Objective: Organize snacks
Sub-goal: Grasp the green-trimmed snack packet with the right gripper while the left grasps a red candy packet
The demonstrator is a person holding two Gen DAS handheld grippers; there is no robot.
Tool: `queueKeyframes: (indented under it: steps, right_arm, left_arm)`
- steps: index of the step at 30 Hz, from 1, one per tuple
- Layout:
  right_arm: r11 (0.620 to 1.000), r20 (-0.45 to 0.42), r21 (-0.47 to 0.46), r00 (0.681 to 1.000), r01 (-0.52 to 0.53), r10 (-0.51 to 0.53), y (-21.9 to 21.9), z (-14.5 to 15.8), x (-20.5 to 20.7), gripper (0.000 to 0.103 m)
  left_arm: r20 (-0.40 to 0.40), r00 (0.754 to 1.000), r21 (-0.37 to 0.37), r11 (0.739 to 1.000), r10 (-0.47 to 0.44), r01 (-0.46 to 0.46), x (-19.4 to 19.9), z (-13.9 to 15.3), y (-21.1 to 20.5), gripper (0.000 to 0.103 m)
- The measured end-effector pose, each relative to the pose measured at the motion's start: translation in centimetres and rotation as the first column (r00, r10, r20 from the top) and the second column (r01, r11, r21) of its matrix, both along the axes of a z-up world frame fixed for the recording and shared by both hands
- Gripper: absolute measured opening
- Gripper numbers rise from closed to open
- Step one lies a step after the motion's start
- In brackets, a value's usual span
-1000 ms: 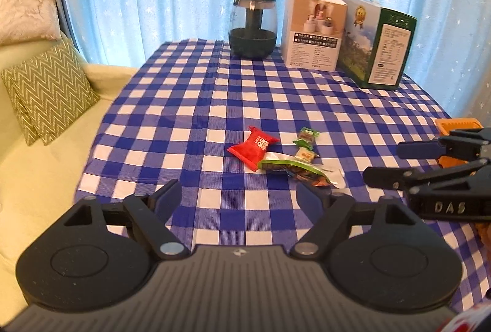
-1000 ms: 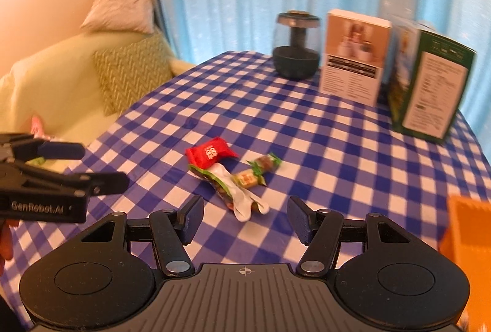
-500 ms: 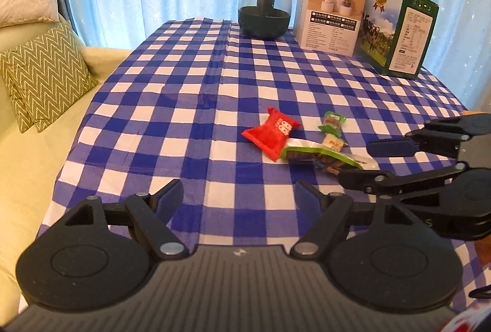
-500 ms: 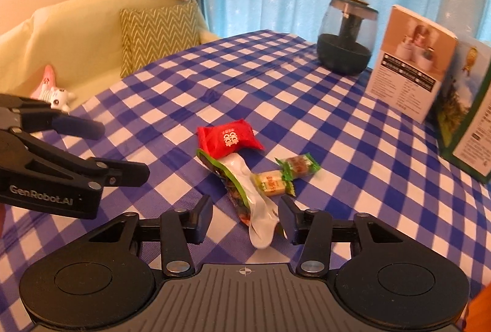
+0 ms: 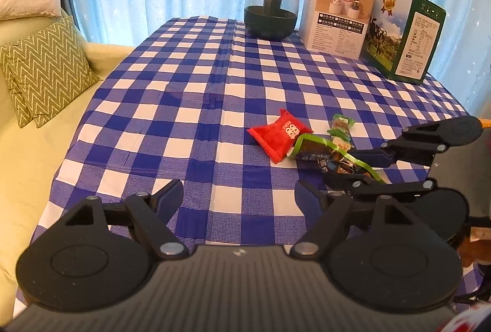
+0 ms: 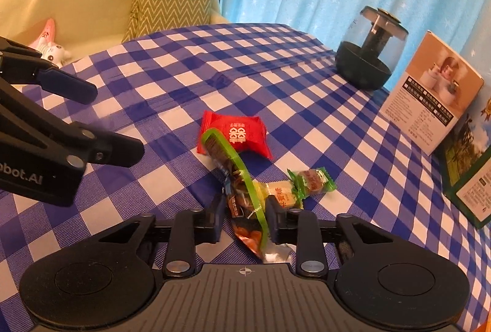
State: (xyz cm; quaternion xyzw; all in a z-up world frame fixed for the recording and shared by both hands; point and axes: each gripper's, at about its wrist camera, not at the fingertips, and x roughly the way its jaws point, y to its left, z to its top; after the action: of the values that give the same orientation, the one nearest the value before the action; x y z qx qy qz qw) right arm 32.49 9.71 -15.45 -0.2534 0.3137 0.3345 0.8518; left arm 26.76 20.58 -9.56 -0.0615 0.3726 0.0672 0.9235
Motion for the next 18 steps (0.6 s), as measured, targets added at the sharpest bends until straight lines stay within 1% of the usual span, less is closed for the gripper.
queueKeyframes:
  steps: [2, 4, 7, 9, 12, 14, 15, 18]
  right_arm:
    - [0.999, -0.013, 0.03, 1.0, 0.019, -0.018, -0.5, 0.4, -0.4, 0.023]
    - [0.995, -0.042, 0.089, 0.998, 0.054, -0.05, -1.5, 1.1, -0.8, 0.023]
    - [0.976, -0.082, 0.173, 0.989, 0.132, -0.119, -3.3, 2.1, -1.0, 0.023]
    - [0.955, -0.104, 0.222, 0.978, 0.198, -0.179, -4.8, 2.7, -1.2, 0.023]
    - [0.917, -0.139, 0.259, 0.951, 0.303, -0.275, -7.0, 3.0, -1.0, 0.023]
    - [0.891, -0.164, 0.27, 0.929, 0.365, -0.331, -8.4, 2.9, -0.8, 0.023]
    - [0.877, -0.178, 0.276, 0.917, 0.394, -0.356, -9.1, 2.8, -0.7, 0.023]
    - [0.83, -0.209, 0.303, 0.882, 0.469, -0.423, -11.2, 2.7, -0.5, 0.023]
  left_arm:
    - [0.003, 1.0, 0.006, 1.0, -0.006, 0.006, 0.1, 0.0, 0.0, 0.078]
    - [0.002, 1.0, 0.02, 0.999, -0.026, 0.026, 0.2, -0.1, -0.1, 0.078]
    - [0.002, 0.997, 0.064, 0.995, -0.071, 0.071, 0.8, -0.3, -0.7, 0.078]
    - [0.004, 0.994, 0.098, 0.989, -0.111, 0.111, 1.5, -0.4, -1.1, 0.078]
    - [0.011, 0.985, 0.137, 0.976, -0.173, 0.17, 2.8, -0.4, -1.8, 0.078]
    - [0.007, 0.979, 0.169, 0.965, -0.204, 0.2, 3.9, -0.6, -2.4, 0.074]
    - [0.006, 0.975, 0.187, 0.958, -0.221, 0.216, 4.4, -0.6, -2.7, 0.069]
    - [0.0, 0.959, 0.241, 0.931, -0.283, 0.274, 5.8, -0.9, -3.5, 0.067]
